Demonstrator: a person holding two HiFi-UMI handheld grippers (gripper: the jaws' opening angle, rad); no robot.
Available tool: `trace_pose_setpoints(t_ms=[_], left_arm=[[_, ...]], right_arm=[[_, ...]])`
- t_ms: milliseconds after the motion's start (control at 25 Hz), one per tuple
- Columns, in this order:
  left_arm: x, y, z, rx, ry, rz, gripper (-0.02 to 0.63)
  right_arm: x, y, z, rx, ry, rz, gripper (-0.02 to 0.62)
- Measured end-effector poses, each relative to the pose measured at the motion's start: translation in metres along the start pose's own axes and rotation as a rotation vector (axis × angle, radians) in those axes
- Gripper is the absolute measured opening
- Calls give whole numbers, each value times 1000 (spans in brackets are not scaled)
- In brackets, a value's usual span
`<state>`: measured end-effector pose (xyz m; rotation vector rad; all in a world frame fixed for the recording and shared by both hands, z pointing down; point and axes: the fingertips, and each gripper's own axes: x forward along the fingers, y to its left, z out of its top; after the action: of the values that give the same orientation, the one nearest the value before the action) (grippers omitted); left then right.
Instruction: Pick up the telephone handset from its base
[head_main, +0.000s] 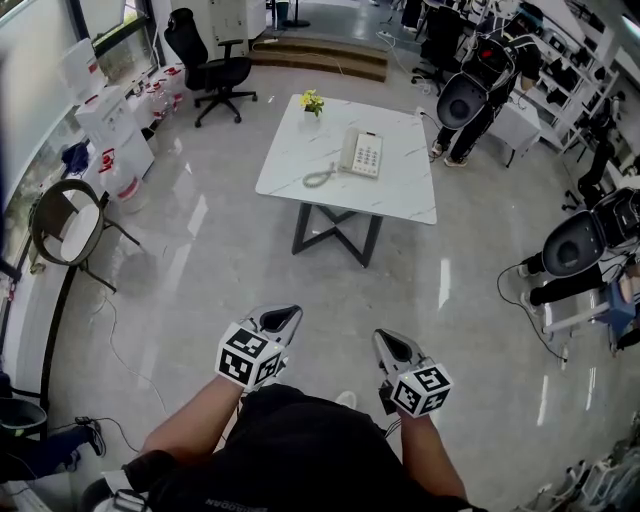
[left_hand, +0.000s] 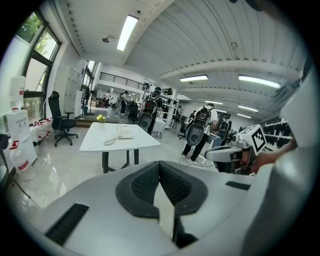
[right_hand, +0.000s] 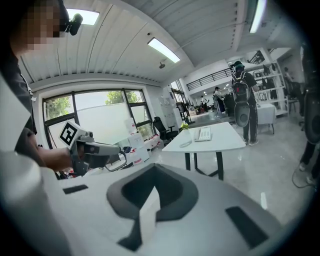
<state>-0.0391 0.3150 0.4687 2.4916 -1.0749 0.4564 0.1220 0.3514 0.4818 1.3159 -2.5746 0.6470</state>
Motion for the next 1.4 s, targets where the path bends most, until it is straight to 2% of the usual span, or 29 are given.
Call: trace_pose_setpoints(t_ms=[1040, 1400], left_arm=[[1, 2, -4, -8, 4, -12, 2], [-12, 24, -10, -14, 12, -41, 2]], right_arm=[[6, 4, -3, 10, 12, -2, 0], [28, 29, -2, 21, 6, -11, 2]])
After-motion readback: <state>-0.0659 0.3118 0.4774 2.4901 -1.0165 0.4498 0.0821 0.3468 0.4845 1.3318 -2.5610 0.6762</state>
